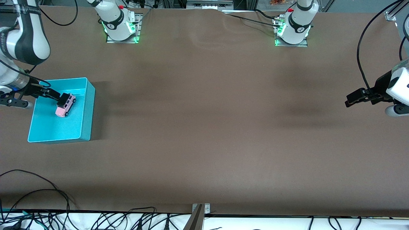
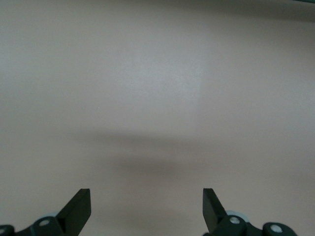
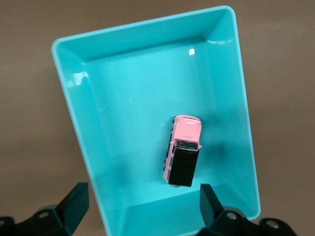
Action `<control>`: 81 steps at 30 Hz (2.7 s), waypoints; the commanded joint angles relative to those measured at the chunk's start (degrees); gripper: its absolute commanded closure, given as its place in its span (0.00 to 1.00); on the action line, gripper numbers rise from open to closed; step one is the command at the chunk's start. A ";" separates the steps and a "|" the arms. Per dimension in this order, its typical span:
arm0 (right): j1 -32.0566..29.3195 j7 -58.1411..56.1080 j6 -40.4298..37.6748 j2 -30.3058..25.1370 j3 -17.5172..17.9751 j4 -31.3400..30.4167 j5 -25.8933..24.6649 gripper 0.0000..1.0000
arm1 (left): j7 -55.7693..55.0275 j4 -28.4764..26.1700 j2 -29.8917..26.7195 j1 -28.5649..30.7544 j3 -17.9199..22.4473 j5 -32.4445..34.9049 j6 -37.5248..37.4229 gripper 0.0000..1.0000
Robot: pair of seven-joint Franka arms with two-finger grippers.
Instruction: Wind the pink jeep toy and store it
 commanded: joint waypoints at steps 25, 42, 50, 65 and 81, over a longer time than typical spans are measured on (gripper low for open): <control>7.13 12.38 -34.16 -0.24 9.17 25.02 7.57 0.00 | 0.70 0.71 -0.28 0.42 0.06 -0.99 0.07 0.00; 6.26 4.39 -36.09 -3.32 10.40 25.29 7.48 0.00 | 0.70 0.79 -0.28 0.33 0.06 -1.08 0.68 0.00; 6.08 3.95 -36.44 -2.88 9.61 26.51 7.39 0.00 | 0.70 0.88 -0.37 0.42 0.06 -1.43 1.21 0.00; 6.17 2.18 -36.44 -3.14 8.56 27.92 7.39 0.00 | 0.62 1.58 -0.37 -0.37 -2.05 -1.52 1.12 0.00; 6.26 1.83 -32.76 -2.44 8.65 30.12 6.60 0.00 | 0.70 1.32 -0.28 0.33 -3.90 -1.34 1.21 0.00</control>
